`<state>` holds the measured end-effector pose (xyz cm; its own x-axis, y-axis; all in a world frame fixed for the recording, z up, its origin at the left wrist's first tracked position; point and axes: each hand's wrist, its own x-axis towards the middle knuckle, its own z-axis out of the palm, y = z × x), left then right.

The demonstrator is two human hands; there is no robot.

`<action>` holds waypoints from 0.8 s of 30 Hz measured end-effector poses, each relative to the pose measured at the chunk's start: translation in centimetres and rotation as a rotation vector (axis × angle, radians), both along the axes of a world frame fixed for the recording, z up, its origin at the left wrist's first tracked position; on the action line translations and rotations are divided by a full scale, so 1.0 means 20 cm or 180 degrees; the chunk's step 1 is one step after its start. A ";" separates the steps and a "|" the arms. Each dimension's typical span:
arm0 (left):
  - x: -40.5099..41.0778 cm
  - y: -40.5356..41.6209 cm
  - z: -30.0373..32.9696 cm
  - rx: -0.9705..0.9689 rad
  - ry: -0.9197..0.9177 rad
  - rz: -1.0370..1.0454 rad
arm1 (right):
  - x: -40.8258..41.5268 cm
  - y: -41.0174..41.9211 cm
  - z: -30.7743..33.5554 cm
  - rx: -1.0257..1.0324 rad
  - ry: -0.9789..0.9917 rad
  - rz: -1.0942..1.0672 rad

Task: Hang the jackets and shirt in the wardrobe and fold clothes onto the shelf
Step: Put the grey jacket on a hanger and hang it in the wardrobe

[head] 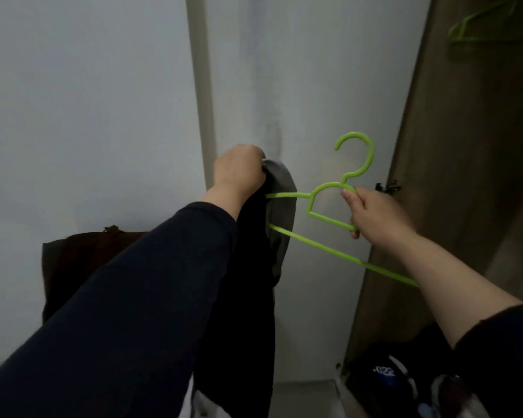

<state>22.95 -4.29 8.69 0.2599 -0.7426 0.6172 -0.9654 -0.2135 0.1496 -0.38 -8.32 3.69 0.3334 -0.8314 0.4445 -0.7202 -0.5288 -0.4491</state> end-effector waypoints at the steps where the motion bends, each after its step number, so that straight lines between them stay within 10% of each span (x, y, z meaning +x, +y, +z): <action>1: -0.07 -0.01 0.03 -0.0050 0.0005 -0.0130 | -0.02 0.02 0.00 -0.0023 0.0036 -0.0006; 10: -0.17 0.02 0.26 -0.0291 -0.0738 -0.0088 | -0.24 0.02 0.13 -0.0380 -0.0142 -0.1089; 24: -0.01 0.00 0.17 0.0014 -0.0006 0.0679 | -0.27 0.08 0.20 -0.0466 -0.0038 -0.0855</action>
<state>22.71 -4.25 12.08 0.4103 -0.6737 0.6147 -0.8986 -0.4137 0.1464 -5.74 -6.77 7.73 0.1042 -0.8160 0.5686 -0.8381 -0.3798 -0.3915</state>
